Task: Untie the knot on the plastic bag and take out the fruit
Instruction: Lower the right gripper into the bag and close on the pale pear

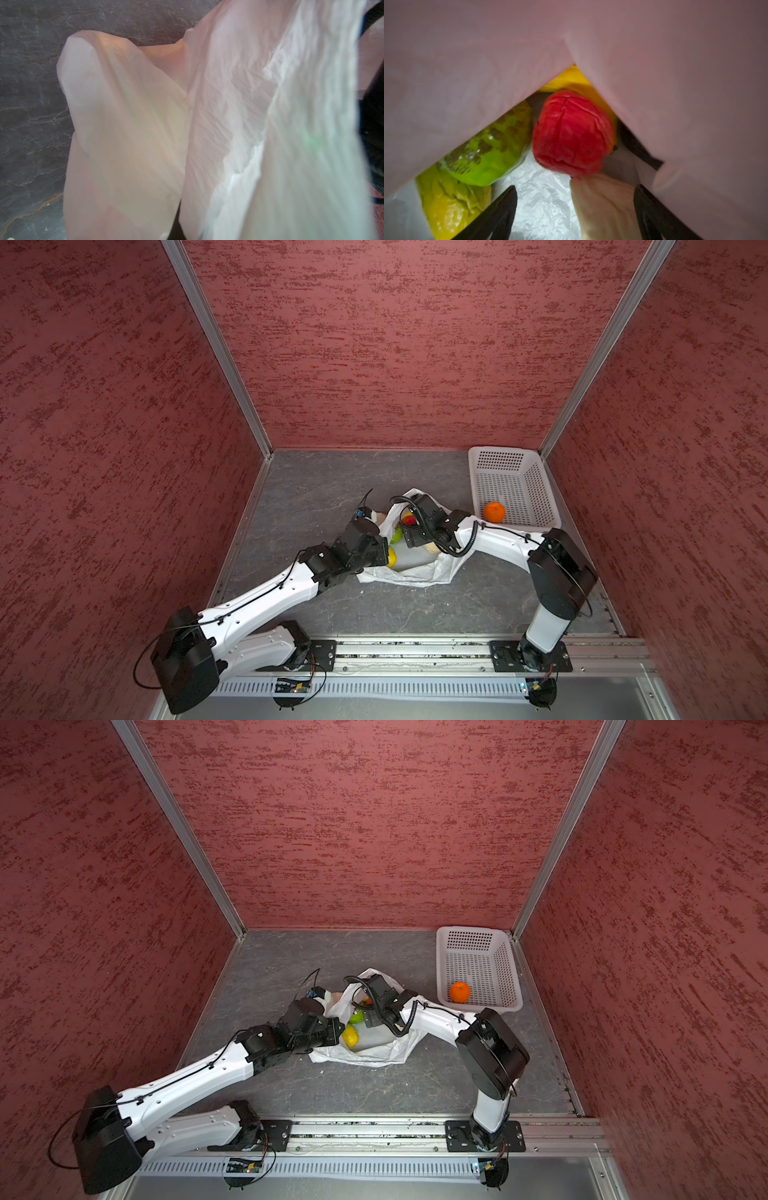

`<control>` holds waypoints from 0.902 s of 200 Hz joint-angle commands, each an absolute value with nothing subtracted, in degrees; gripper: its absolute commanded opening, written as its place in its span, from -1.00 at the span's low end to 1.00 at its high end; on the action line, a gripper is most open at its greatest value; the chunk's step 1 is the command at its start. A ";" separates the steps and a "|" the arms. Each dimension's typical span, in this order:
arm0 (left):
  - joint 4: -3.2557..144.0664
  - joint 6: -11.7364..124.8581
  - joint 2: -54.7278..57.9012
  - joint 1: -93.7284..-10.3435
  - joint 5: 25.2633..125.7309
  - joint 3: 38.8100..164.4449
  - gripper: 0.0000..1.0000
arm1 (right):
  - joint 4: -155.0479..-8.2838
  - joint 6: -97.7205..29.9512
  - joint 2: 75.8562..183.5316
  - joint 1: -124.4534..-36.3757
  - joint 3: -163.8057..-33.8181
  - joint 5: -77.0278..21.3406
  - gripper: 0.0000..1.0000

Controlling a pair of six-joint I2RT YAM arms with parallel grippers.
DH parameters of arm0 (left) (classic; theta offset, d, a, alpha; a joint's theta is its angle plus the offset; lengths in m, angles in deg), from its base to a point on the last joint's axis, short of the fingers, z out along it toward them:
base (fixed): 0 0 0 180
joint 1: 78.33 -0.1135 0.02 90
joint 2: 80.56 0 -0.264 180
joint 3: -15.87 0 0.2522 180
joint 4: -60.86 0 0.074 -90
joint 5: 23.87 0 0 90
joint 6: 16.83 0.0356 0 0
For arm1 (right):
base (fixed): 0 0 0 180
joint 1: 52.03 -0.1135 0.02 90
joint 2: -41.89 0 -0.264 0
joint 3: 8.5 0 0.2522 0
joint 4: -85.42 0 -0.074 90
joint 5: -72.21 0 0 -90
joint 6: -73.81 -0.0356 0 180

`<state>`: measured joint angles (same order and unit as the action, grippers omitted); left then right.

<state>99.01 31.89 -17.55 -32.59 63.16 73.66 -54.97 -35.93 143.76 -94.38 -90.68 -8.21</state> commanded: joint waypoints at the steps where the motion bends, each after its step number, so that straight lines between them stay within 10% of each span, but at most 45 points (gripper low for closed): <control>1: 98.33 32.21 -18.58 -32.15 62.37 73.46 -1.00 | -51.07 -37.46 145.34 -93.15 -92.30 -6.00 0.80; 119: 97.83 31.49 -17.29 -30.66 61.64 73.65 -1.00 | -51.23 -36.95 147.30 -93.34 -88.33 -15.60 0.83; 180: 98.30 31.44 -17.45 -30.17 60.90 74.06 -1.00 | -53.12 -37.61 147.87 -93.43 -87.74 -15.05 0.33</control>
